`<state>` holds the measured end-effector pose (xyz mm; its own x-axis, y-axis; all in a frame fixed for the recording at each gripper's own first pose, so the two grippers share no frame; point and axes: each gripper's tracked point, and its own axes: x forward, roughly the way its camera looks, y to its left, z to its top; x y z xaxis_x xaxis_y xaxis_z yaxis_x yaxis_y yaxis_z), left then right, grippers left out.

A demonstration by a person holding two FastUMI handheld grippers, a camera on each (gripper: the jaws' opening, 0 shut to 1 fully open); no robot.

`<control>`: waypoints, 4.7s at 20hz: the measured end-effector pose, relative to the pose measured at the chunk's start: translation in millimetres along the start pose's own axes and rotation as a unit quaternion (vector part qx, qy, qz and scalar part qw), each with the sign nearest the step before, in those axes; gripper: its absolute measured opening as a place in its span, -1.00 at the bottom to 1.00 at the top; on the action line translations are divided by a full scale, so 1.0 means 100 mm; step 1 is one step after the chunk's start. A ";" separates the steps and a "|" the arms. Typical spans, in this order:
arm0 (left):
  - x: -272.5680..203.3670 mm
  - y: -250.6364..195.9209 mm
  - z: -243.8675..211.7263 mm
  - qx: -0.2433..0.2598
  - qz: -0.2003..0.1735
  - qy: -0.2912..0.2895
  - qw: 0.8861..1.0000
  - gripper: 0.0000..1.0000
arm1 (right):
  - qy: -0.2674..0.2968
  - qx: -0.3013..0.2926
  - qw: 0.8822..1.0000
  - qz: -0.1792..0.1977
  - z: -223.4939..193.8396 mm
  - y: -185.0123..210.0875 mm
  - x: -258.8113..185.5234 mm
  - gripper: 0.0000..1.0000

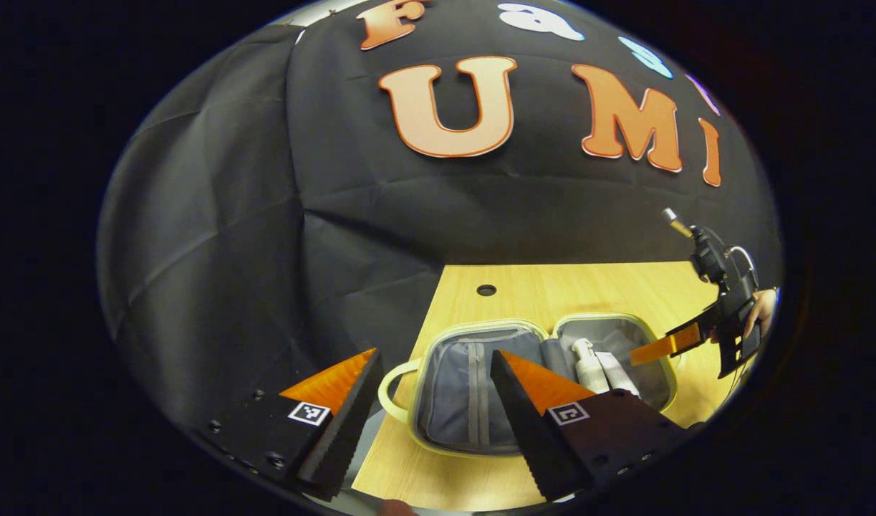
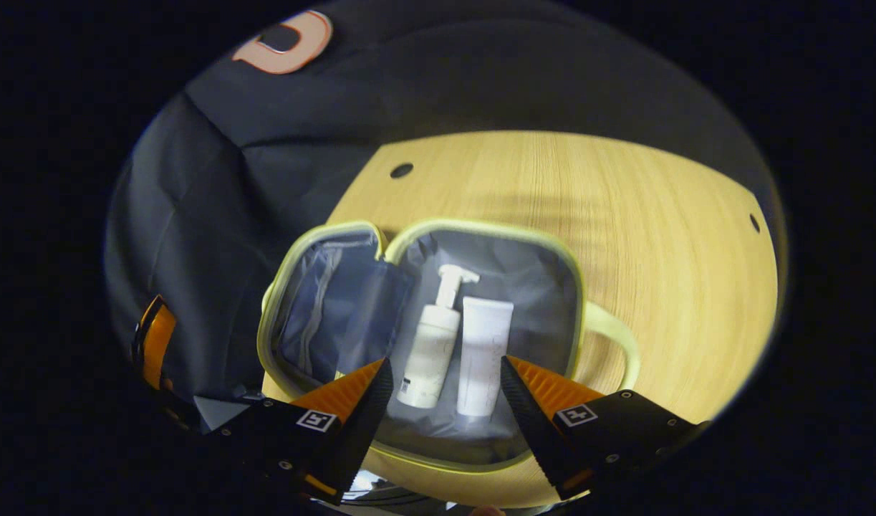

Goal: First open the suitcase, pack the skin care products into it, and then close the suitcase.

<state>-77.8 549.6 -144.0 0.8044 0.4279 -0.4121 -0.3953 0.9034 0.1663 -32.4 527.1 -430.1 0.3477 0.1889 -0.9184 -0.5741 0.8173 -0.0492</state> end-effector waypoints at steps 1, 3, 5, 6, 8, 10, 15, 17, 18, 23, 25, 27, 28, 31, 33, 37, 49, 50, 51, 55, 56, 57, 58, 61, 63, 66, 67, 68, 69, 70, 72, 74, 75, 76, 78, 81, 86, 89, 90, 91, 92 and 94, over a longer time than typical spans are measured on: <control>0.06 0.13 -0.01 -0.007 0.004 -0.002 1.000 0.89 | -0.034 -0.011 0.999 0.004 0.14 0.08 -0.11 0.92; 0.17 0.45 -0.02 -0.019 0.014 -0.008 1.000 0.89 | -0.094 -0.020 0.995 0.009 0.40 0.23 -0.33 0.91; 0.35 0.73 -0.08 -0.036 0.004 -0.005 0.999 0.89 | -0.140 -0.022 0.990 0.001 0.56 0.31 -0.53 0.91; 0.47 0.83 -0.14 -0.048 -0.010 -0.001 0.999 0.89 | -0.159 -0.021 0.987 -0.003 0.61 0.34 -0.62 0.91; 0.71 0.93 -0.34 -0.081 -0.057 0.017 0.995 0.89 | -0.187 -0.017 0.982 -0.010 0.66 0.39 -0.82 0.91; 0.98 1.06 -0.58 -0.121 -0.091 0.037 0.988 0.95 | -0.215 -0.020 0.976 -0.024 0.68 0.40 -0.98 0.90; 1.45 0.84 -1.19 -0.274 -0.215 0.102 0.932 0.94 | -0.229 -0.019 0.969 -0.089 0.54 0.20 -1.15 0.92; 1.67 0.95 -1.42 -0.303 -0.204 0.121 0.923 0.95 | -0.231 -0.001 0.968 -0.097 0.49 0.14 -1.20 0.91; 1.75 0.95 -1.47 -0.316 -0.209 0.121 0.918 0.94 | -0.231 0.005 0.967 -0.106 0.48 0.08 -1.22 0.92; 1.88 0.90 -1.64 -0.364 -0.259 0.129 0.885 0.94 | -0.226 0.029 0.963 -0.141 0.39 -0.13 -1.28 0.92; 1.92 0.83 -1.64 -0.373 -0.272 0.128 0.878 0.94 | -0.223 0.041 0.963 -0.145 0.35 -0.19 -1.25 0.92; 2.00 0.78 -1.65 -0.381 -0.272 0.130 0.874 0.99 | -0.221 0.054 0.963 -0.144 0.30 -0.21 -1.23 0.92; 2.06 0.74 -1.69 -0.380 -0.268 0.134 0.875 0.64 | -0.220 0.059 0.963 -0.143 0.29 -0.22 -1.23 0.92; 2.07 0.68 -1.70 -0.380 -0.260 0.142 0.876 -0.39 | -0.223 0.062 0.962 -0.147 0.28 -0.26 -1.23 0.92; 2.01 0.68 -1.61 -0.363 -0.252 0.135 0.887 -0.75 | -0.234 0.060 0.959 -0.148 0.32 -0.28 -1.29 0.92; 1.79 0.67 -1.36 -0.279 -0.223 0.126 0.926 -0.84 | -0.249 0.064 0.956 -0.140 0.37 -0.34 -1.38 0.92; 0.43 -0.52 0.67 -0.132 -0.257 0.019 0.957 -0.84 | -0.323 0.059 0.941 -0.084 0.74 -0.79 -2.09 0.91; 0.36 -0.70 0.77 -0.123 -0.260 0.016 0.957 -0.84 | -0.329 0.058 0.939 -0.085 0.76 -0.91 -2.16 0.92; 0.29 -0.89 0.83 -0.116 -0.263 0.016 0.958 -0.84 | -0.335 0.055 0.937 -0.083 0.76 -0.99 -2.25 0.92; 0.03 -1.69 1.05 -0.098 -0.276 0.013 0.956 -0.84 | -0.350 0.045 0.931 -0.094 0.75 -1.50 -2.51 0.92; -0.01 -1.92 1.07 -0.090 -0.282 0.013 0.955 -0.84 | -0.353 0.042 0.929 -0.098 0.73 -1.62 -2.57 0.92; -0.06 -2.18 1.08 -0.085 -0.287 0.012 0.954 -0.83 | -0.357 0.040 0.928 -0.102 0.68 -1.76 -2.62 0.91; -0.09 -2.46 1.05 -0.079 -0.292 0.015 0.953 -0.84 | -0.358 0.041 0.927 -0.104 0.64 -1.89 -2.68 0.91; -0.10 -3.28 0.86 -0.060 -0.311 0.032 0.948 -0.83 | -0.363 0.043 0.924 -0.108 0.48 -2.24 -2.80 0.91; -0.05 -3.76 0.63 -0.052 -0.312 0.052 0.947 -0.84 | -0.359 0.041 0.925 -0.118 0.35 -2.51 -2.85 0.91; 0.13 -4.31 0.26 -0.031 -0.301 0.086 0.949 -0.84 | -0.348 0.047 0.927 -0.131 0.16 -2.87 -2.89 0.91; 0.21 -4.40 0.14 -0.023 -0.293 0.096 0.951 -0.84 | -0.344 0.051 0.928 -0.133 0.09 -2.97 -2.91 0.91; 0.28 -4.53 0.00 -0.017 -0.284 0.107 0.953 -0.84 | -0.341 0.055 0.928 -0.136 0.03 -3.08 -2.92 0.91; 0.35 -4.67 -0.15 -0.015 -0.271 0.112 0.956 -0.84 | -0.338 0.058 0.929 -0.140 -0.03 -3.17 -2.92 0.91; 0.44 -4.74 -0.23 -0.011 -0.256 0.113 0.960 -0.84 | -0.335 0.061 0.929 -0.144 -0.08 -3.26 -2.91 0.91; 0.61 -4.85 -0.42 0.004 -0.228 0.111 0.967 -0.84 | -0.328 0.064 0.931 -0.147 -0.18 -3.38 -2.90 0.91; 0.74 -4.93 -0.51 0.009 -0.210 0.114 0.971 -0.84 | -0.324 0.062 0.932 -0.151 -0.26 -3.48 -2.90 0.91; 0.81 -4.98 -0.47 0.010 -0.200 0.106 0.974 -0.83 | -0.323 0.060 0.932 -0.153 -0.29 -3.52 -2.90 0.91; 0.87 -4.99 -0.42 0.013 -0.190 0.095 0.977 -0.83 | -0.323 0.058 0.932 -0.154 -0.31 -3.54 -2.89 0.91; 0.88 -5.05 -0.45 0.021 -0.196 0.103 0.975 -0.84 | -0.322 0.054 0.933 -0.151 -0.35 -3.56 -2.88 0.91; 0.80 -5.07 -0.51 0.029 -0.181 0.110 0.977 -0.12 | -0.315 0.045 0.938 -0.139 -0.39 -3.51 -2.83 0.91; 0.37 -4.93 -0.08 0.069 -0.146 0.058 0.985 0.87 | -0.299 0.054 0.943 -0.132 -0.34 -3.41 -2.90 0.91; -0.03 -4.86 0.49 0.085 -0.139 -0.013 0.987 0.83 | -0.314 0.043 0.936 -0.156 -0.20 -3.36 -3.07 0.91; -0.16 -4.83 0.67 0.078 -0.143 -0.032 0.986 0.77 | -0.324 0.039 0.931 -0.163 -0.14 -3.32 -3.13 0.92; -0.30 -4.81 0.84 0.068 -0.152 -0.051 0.985 0.77 | -0.336 0.036 0.926 -0.170 -0.09 -3.26 -3.20 0.91; -0.41 -4.81 0.98 0.056 -0.166 -0.069 0.982 0.78 | -0.348 0.033 0.919 -0.179 -0.04 -3.21 -3.26 0.92; -0.63 -4.73 1.23 0.032 -0.185 -0.101 0.977 0.78 | -0.376 0.021 0.903 -0.207 0.04 -3.12 -3.43 0.92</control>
<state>113.2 98.9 -87.0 0.9607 0.0631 -0.2703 -0.0377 0.9944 0.0984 30.7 209.4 -98.7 0.9404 0.1661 -0.2968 -0.2563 0.9197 -0.2973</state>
